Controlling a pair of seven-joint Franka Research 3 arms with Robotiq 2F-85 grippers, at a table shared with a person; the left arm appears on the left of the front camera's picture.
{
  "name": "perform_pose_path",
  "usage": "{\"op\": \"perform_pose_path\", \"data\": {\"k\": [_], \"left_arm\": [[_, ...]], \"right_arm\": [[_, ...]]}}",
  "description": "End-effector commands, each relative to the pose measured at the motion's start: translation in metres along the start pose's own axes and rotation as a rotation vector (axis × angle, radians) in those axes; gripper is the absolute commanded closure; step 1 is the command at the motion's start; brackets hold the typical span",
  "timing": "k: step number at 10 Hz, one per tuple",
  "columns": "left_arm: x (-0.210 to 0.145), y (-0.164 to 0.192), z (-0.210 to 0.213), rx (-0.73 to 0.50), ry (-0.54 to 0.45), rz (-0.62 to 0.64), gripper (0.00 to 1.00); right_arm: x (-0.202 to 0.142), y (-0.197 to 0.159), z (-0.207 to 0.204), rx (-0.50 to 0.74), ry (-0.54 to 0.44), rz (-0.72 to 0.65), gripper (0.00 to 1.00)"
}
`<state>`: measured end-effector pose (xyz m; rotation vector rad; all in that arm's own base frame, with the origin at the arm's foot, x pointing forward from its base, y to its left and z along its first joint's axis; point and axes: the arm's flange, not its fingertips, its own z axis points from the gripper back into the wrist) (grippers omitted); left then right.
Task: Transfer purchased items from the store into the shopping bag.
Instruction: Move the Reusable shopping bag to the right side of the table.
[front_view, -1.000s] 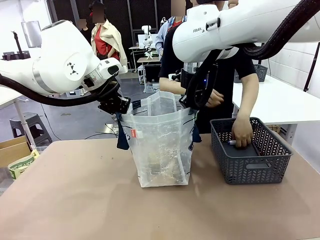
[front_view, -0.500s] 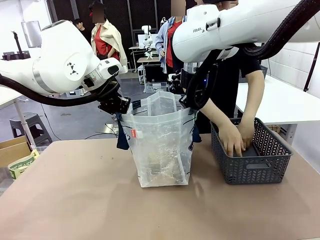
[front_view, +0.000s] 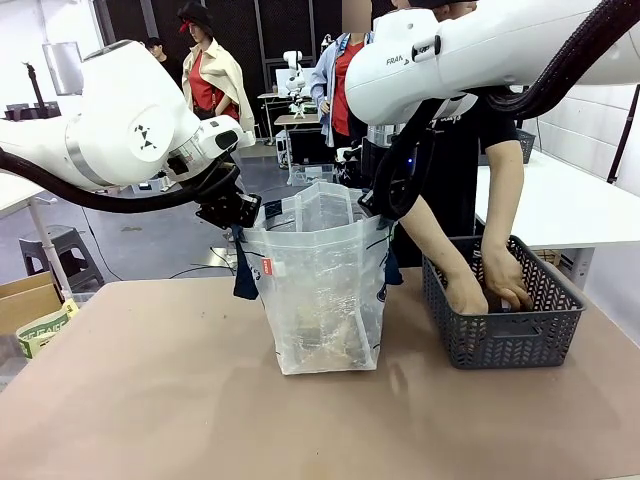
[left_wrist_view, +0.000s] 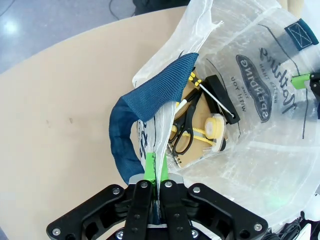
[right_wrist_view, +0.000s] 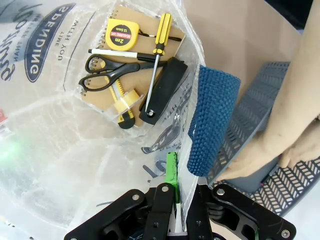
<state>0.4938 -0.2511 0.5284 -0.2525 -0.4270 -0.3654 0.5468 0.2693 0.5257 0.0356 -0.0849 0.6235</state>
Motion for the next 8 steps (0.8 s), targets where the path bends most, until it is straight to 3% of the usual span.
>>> {"op": "perform_pose_path", "data": {"k": [1,8], "left_arm": [[-0.0003,0.0012,0.0013,0.002,-0.002,0.001,1.00],[-0.0003,0.0012,0.0013,0.002,-0.002,0.001,1.00]], "right_arm": [[-0.0005,-0.0006,0.0005,-0.002,-0.002,-0.001,1.00],[-0.0005,-0.0006,0.0005,-0.002,-0.002,-0.001,1.00]]}}
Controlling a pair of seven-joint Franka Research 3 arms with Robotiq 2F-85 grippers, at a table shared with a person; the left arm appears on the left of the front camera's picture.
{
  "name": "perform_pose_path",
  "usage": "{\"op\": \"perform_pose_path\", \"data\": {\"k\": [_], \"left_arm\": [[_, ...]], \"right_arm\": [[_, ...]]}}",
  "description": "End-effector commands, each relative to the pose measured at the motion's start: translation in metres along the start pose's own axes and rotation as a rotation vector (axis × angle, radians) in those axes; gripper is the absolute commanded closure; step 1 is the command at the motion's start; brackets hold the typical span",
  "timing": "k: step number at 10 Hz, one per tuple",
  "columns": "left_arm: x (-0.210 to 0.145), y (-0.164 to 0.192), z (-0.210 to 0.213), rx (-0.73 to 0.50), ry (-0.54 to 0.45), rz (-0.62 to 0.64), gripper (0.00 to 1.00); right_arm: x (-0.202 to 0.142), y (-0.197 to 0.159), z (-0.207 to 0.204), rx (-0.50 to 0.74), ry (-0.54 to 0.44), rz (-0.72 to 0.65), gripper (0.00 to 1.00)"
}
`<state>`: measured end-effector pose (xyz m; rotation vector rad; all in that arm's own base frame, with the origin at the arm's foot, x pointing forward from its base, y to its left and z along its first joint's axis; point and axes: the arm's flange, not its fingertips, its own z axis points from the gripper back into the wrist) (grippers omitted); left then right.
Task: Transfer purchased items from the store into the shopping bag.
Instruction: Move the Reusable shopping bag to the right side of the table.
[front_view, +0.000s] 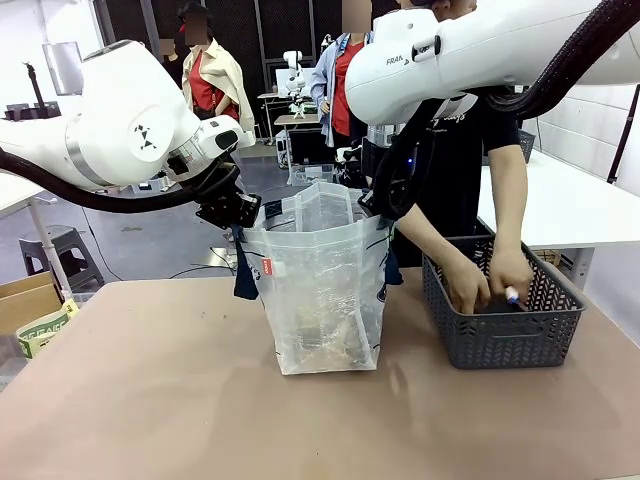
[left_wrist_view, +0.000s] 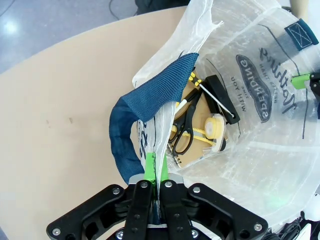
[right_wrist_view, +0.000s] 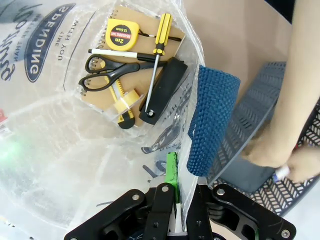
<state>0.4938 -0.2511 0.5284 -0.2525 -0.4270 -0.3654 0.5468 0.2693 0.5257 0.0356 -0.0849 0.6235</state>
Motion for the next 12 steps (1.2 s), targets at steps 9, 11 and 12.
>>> {"op": "perform_pose_path", "data": {"k": [9,11,12], "left_arm": [[-0.0003,0.0012,0.0013,0.002,-0.002,0.001,1.00],[-0.0003,0.0012,0.0013,0.002,-0.002,0.001,1.00],[-0.0003,0.0012,0.0013,0.002,-0.002,0.001,1.00]], "right_arm": [[-0.0005,-0.0006,0.0005,-0.002,-0.002,-0.001,1.00],[-0.0005,-0.0006,0.0005,-0.002,-0.002,-0.001,1.00],[-0.0005,-0.0006,0.0005,-0.002,-0.002,-0.001,1.00]]}}
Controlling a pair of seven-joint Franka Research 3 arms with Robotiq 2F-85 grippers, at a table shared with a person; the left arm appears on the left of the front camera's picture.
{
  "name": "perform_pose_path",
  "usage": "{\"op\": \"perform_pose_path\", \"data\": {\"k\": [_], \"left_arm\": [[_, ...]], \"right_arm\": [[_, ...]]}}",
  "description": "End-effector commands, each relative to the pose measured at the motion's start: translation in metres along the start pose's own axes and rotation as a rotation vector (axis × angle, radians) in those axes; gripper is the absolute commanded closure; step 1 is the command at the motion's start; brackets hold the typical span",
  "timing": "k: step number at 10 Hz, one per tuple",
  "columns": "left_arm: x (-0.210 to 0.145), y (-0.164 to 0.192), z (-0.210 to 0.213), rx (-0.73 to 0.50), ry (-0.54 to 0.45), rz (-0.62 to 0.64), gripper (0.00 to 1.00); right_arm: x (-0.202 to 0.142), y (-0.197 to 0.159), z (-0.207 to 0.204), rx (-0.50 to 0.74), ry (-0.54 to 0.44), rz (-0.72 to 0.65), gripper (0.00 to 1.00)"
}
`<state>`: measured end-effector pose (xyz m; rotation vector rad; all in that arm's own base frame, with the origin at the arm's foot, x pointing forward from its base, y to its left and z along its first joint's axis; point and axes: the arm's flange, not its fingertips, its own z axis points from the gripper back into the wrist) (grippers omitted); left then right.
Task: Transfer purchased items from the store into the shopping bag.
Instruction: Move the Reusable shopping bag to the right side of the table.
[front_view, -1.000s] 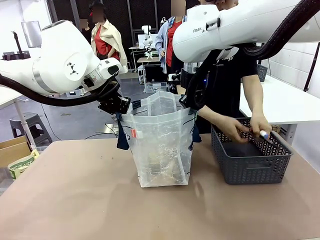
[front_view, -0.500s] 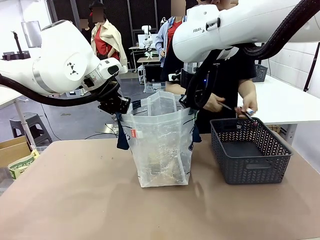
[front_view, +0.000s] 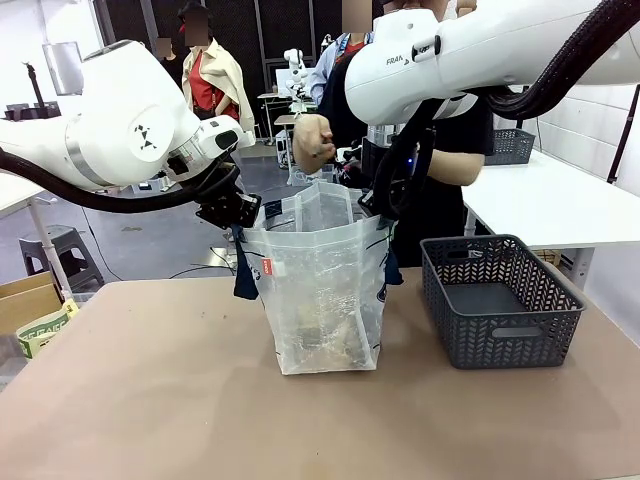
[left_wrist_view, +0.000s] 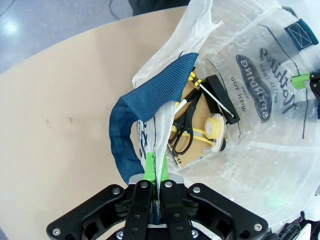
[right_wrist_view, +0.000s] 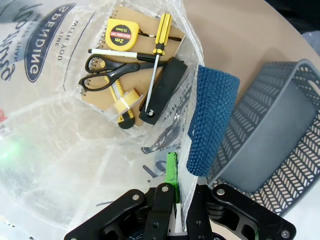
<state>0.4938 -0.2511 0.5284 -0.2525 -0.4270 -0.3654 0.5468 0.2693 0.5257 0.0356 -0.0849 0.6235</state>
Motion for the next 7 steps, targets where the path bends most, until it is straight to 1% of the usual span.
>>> {"op": "perform_pose_path", "data": {"k": [1,7], "left_arm": [[-0.0003,0.0012,0.0013,0.002,-0.002,0.001,1.00],[-0.0003,0.0012,0.0013,0.002,-0.002,0.001,1.00]], "right_arm": [[-0.0005,-0.0006,0.0005,-0.002,-0.002,-0.001,1.00],[-0.0005,-0.0006,0.0005,-0.002,-0.002,-0.001,1.00]]}}
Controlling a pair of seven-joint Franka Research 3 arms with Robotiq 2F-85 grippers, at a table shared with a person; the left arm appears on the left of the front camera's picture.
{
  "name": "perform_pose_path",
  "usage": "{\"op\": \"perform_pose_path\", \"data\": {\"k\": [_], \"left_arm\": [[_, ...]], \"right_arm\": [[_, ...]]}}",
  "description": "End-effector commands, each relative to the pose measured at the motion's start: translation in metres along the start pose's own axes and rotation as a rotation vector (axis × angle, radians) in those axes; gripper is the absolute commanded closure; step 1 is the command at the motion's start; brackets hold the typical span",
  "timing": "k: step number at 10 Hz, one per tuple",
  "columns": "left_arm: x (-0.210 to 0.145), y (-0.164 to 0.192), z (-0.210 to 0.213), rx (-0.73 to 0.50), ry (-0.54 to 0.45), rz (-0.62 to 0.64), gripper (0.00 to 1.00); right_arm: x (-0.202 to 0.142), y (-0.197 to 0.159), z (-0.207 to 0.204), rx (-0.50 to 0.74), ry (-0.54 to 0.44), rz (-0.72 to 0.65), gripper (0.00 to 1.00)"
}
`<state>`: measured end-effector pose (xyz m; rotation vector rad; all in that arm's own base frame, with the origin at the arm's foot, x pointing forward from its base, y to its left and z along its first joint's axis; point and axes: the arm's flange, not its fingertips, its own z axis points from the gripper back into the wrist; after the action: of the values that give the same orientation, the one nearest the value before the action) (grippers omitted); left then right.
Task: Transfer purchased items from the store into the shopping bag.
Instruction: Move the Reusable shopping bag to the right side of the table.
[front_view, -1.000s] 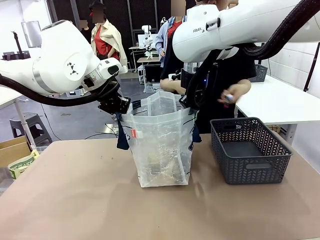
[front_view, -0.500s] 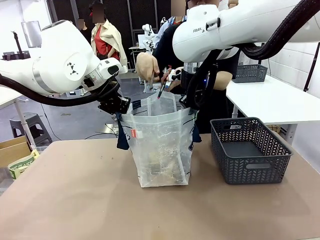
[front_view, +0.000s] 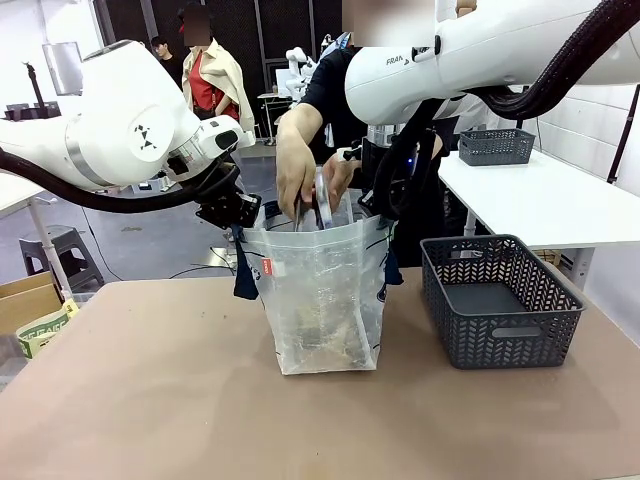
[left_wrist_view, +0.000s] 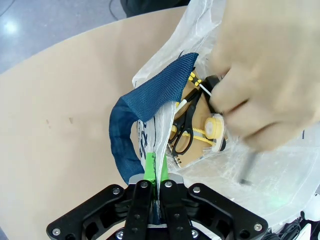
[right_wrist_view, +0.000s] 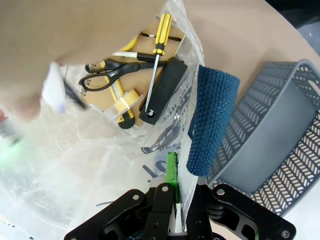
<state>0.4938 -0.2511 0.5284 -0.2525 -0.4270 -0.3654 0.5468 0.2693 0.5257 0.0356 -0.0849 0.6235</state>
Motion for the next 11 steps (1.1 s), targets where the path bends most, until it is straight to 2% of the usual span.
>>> {"op": "perform_pose_path", "data": {"k": [1,11], "left_arm": [[-0.0003,0.0012,0.0013,0.002,-0.002,0.001,1.00],[-0.0003,0.0012,0.0013,0.002,-0.002,0.001,1.00]], "right_arm": [[-0.0005,-0.0006,0.0005,-0.002,-0.002,-0.001,1.00],[-0.0005,-0.0006,0.0005,-0.002,-0.002,-0.001,1.00]]}}
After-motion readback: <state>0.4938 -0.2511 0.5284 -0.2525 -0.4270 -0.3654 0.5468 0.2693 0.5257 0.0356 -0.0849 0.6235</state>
